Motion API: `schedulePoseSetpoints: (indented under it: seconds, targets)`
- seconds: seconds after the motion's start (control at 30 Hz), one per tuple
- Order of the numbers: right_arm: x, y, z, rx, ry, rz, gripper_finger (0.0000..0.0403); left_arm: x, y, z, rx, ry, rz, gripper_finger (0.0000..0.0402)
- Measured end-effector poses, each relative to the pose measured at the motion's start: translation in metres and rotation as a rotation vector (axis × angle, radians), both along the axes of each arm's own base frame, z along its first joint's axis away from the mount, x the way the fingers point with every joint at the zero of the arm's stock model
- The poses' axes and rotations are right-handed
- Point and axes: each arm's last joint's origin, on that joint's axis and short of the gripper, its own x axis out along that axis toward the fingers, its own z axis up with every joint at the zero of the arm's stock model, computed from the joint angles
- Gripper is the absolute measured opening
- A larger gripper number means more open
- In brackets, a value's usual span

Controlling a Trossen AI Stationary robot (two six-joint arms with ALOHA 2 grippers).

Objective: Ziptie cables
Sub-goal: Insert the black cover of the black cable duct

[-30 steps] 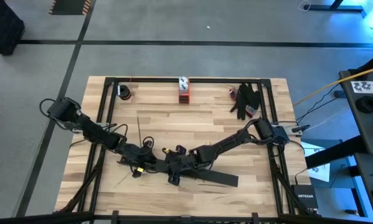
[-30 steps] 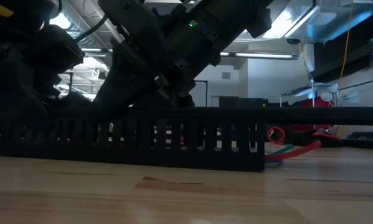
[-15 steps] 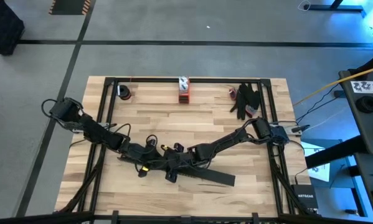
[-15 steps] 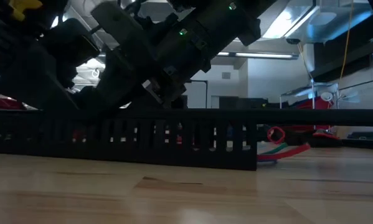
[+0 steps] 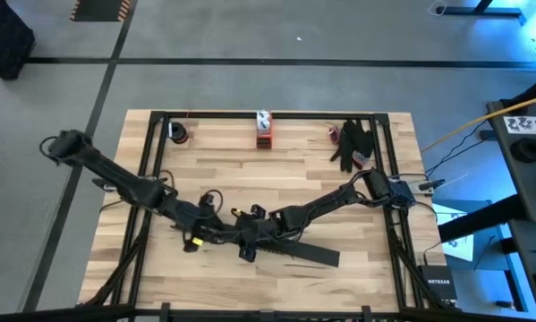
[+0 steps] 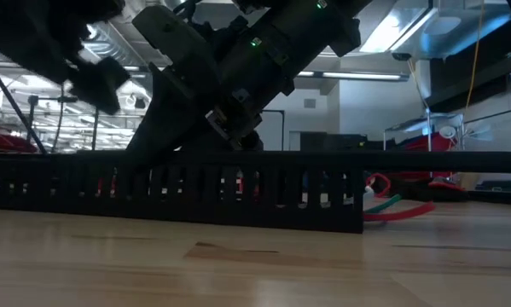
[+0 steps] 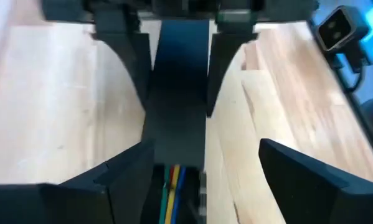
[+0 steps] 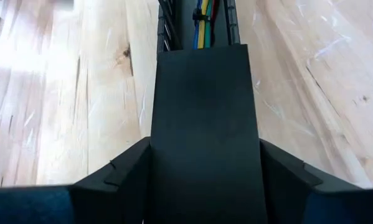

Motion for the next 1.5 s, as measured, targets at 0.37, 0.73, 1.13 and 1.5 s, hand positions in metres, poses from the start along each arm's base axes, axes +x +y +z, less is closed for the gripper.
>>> schedulePoseSetpoints:
  seconds: [0.37,0.73,1.13,1.5]
  targets:
    - [0.000,0.000,-0.001,-0.012,-0.006,-0.009,0.0230,-0.036,0.017,-0.008,0.072,0.199,0.101,0.0282]
    - [0.000,0.001,0.000,-0.016,-0.012,-0.027,0.0230,-0.045,0.017,-0.042,0.071,0.130,0.047,0.0282]
    - [0.001,0.001,0.000,-0.023,-0.024,-0.017,0.0230,-0.046,0.018,-0.071,-0.034,-0.063,0.044,0.0260]
    - [0.000,0.001,0.000,-0.033,-0.016,0.008,0.0230,-0.039,0.013,-0.090,-0.062,-0.143,0.006,0.0236]
